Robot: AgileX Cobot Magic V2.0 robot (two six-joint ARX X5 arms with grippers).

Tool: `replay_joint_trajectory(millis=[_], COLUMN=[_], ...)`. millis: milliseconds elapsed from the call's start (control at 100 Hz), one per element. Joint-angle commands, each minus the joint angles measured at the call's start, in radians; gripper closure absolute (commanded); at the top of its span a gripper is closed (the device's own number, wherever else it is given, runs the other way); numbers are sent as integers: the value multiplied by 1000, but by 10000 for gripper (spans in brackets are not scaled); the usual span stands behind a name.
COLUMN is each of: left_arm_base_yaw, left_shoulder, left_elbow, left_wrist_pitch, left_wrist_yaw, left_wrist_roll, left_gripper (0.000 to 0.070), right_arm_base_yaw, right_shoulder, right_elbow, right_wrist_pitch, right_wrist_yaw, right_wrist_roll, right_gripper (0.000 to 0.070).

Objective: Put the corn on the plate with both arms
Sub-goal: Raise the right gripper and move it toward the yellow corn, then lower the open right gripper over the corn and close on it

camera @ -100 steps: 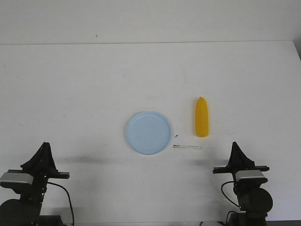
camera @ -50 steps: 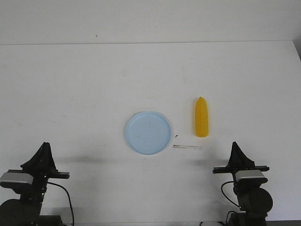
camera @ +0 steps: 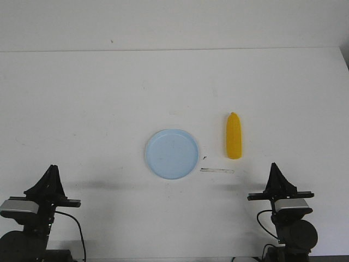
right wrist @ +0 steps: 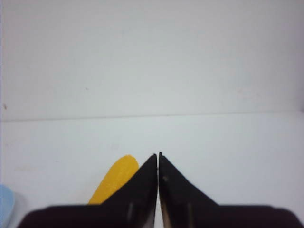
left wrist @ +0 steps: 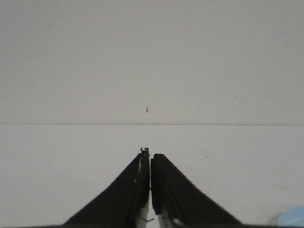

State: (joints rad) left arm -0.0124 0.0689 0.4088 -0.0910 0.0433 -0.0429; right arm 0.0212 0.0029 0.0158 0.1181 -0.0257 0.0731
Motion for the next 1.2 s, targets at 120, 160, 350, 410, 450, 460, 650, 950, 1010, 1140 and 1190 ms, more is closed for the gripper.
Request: replay_joint_trajectory(millis=[120,160,350,410,450,460,650,950,1010,1140,1190], left_arm_base_yaw=[1,1,1,1,1,1,1,1,1,1,1], left_shoulder=[-2,-2,-2,-2,-2,-2,-2,-2,-2,-2,-2], left_elbow=[13,13,13,13,13,13,13,13,13,13,13], left_wrist_pitch=[11,11,10,11,10,10,11,10,11,10,11], left_wrist_yaw=[-1,-1,-1,-1,-1,-1,-1,-1,-1,-1,-1], left_wrist_roll=[8,8,8,8,8,8,8,8,8,8,8], left_gripper=[699,699,699,699,699,699,699,699,699,699,699], right_arm_base_yaw=[28,33,52,56,59,60,84,149,172,197,203], right_shoulder=[101,138,351,423,465,482,718,1052,1121,1260,1310], right_elbow=[103,128,242,277,299,308,441,754,824,986,1049], right_wrist_pitch=[-14,-14,-14,-14,-14,-14,-30,-261,-329,-499,-561], right_wrist_yaw=[3,3,8,8,9,9,12,85,123,134,131], right_wrist_roll=[-54,-70,-74,-74,-74,-74,-66,45,47,95,137], right_gripper=[699,699,699,699,699,699,699,699,699,699,699])
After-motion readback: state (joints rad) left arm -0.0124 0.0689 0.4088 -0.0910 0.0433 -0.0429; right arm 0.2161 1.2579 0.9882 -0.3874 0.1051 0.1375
